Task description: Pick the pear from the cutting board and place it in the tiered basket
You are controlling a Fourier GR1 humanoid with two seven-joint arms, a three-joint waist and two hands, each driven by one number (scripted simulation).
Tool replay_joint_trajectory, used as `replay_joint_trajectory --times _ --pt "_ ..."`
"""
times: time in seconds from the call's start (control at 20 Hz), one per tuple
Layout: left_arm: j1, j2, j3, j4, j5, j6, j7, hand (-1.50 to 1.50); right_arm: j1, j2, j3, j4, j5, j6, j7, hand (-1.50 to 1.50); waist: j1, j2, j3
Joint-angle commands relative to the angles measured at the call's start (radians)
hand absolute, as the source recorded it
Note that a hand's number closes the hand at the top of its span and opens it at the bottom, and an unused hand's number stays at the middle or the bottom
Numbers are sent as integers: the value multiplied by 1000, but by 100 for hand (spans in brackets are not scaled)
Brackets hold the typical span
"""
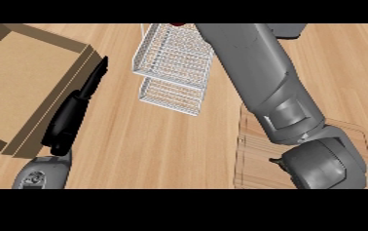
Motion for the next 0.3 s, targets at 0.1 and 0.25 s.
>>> replay_joint_trajectory --times 0.1,0.25 --pt "32 15 18 -20 -7 8 -1 0 -13 -72 -78 25 14 -238 -37 -150 -36 -7 1" --pt "85 -14 12 -33 -23 47 -11 0 23 -124 -82 6 29 -271 -8 -150 -70 -21 2"
